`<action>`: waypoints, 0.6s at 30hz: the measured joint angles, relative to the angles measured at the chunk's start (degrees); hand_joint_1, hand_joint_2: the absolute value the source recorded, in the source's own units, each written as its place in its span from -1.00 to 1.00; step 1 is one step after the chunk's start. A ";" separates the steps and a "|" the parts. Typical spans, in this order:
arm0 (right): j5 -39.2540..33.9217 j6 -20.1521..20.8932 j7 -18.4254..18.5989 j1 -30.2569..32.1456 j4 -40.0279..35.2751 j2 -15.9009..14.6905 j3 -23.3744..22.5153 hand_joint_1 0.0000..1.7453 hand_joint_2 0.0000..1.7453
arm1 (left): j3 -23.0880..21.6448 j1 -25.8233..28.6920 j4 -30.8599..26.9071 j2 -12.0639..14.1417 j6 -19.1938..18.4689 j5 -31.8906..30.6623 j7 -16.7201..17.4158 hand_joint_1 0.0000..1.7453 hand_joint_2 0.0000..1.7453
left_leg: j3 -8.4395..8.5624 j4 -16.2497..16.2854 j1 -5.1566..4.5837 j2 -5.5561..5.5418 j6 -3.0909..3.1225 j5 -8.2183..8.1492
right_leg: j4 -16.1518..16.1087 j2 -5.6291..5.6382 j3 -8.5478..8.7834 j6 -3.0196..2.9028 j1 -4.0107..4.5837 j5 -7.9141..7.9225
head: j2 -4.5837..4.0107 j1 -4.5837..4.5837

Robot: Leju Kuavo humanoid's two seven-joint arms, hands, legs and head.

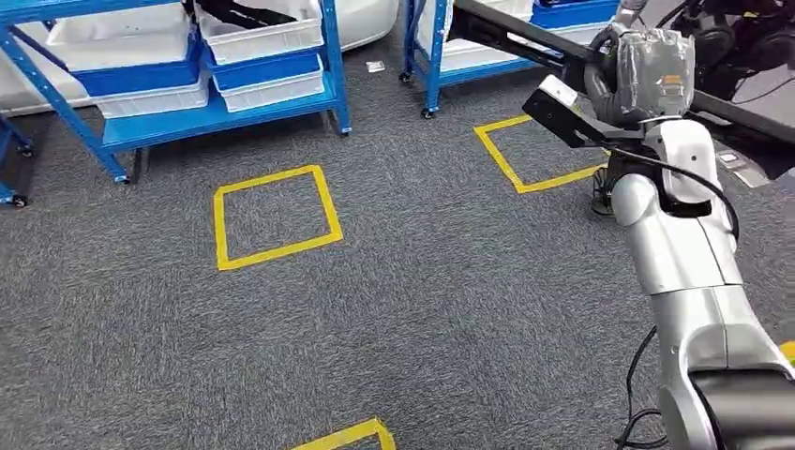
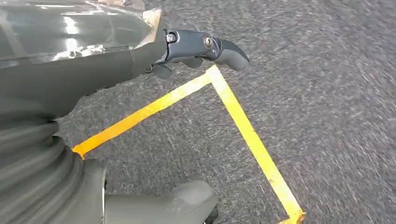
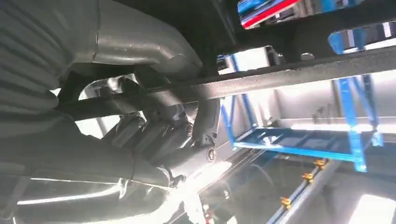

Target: Take the parts from the cabinet and place them on the table.

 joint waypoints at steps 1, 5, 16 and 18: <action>0.00 0.00 0.13 -0.05 0.00 -0.02 -0.02 0.90 1.00 | 0.00 0.00 0.00 0.04 -0.06 -0.15 0.20 -1.00 1.00 | 2.22 -4.30 0.40 -3.03 0.11 1.33 | 0.21 0.59 -0.13 0.09 -0.02 0.02 | -0.02 0.07; 0.02 0.02 0.55 -0.63 0.50 -0.83 -0.31 0.90 1.00 | -0.04 -0.31 -0.02 0.04 -0.26 -0.87 0.96 -1.00 1.00 | 2.57 -5.65 -0.28 -2.09 0.65 0.84 | -0.10 3.42 -1.80 2.12 0.24 1.13 | 0.00 0.28; 0.02 -0.31 1.14 -0.05 1.95 -2.67 -1.57 0.90 1.00 | -0.09 -1.34 -0.09 0.09 -1.42 -1.77 0.87 -1.00 1.00 | 2.19 -6.72 -0.40 6.85 2.24 2.09 | 2.32 -7.69 -0.47 4.24 -0.05 -1.68 | 0.00 1.20; -0.09 -0.61 1.14 0.11 1.99 -2.93 -1.84 0.90 1.00 | -0.15 -1.53 -0.26 0.24 -1.49 -2.01 0.87 -1.00 1.00 | 2.25 -6.65 -1.17 7.88 1.54 1.83 | -0.01 -9.30 0.78 2.96 1.08 -1.32 | 0.00 1.27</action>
